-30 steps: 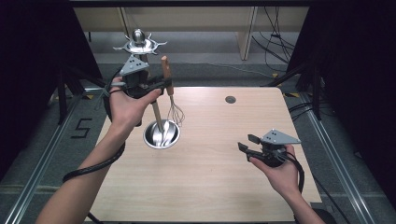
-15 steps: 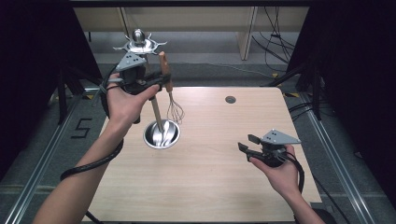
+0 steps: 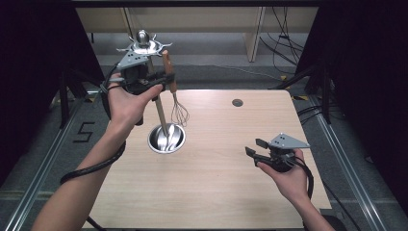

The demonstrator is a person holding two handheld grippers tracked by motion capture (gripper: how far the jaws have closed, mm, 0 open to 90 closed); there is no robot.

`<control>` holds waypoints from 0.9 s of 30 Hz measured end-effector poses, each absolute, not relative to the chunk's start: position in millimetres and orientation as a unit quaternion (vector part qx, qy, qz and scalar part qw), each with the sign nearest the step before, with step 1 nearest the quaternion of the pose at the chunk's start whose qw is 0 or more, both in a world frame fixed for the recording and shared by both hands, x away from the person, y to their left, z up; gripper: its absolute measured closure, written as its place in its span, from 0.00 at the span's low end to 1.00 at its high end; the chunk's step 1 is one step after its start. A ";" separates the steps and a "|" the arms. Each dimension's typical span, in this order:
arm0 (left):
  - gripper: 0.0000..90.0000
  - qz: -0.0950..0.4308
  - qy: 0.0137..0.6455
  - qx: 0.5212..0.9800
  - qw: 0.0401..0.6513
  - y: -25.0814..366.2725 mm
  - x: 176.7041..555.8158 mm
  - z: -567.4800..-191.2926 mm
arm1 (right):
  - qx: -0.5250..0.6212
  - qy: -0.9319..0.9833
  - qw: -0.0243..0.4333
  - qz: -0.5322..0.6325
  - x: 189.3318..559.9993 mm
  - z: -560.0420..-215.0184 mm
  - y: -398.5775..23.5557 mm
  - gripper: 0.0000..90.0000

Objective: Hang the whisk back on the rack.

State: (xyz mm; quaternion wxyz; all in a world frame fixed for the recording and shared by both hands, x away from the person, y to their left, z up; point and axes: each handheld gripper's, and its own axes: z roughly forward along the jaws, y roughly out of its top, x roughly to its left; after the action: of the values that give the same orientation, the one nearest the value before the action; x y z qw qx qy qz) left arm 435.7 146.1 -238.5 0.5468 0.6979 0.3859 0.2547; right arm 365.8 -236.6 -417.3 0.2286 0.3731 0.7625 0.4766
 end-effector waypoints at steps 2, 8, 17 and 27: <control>0.80 0.254 0.387 0.698 0.546 146.6 436.3 -238.5 | 0.372 0.762 0.230 0.476 365.9 -417.3 -236.8 0.54; 0.80 0.253 0.390 0.697 0.546 148.3 437.6 -238.0 | 0.371 0.760 0.234 0.479 366.2 -417.9 -237.0 0.54; 0.80 0.250 0.394 0.695 0.547 151.3 439.6 -236.9 | 0.372 0.761 0.234 0.478 366.4 -418.0 -237.0 0.54; 0.80 0.245 0.402 0.690 0.550 154.6 441.2 -236.8 | 0.378 0.764 0.221 0.474 365.3 -417.6 -236.7 0.54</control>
State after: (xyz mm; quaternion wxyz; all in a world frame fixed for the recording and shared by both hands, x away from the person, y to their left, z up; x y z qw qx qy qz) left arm 441.2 154.6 -236.8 0.5504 0.6896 0.4021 0.2445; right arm 365.3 -236.7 -417.6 0.2213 0.3778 0.7639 0.4741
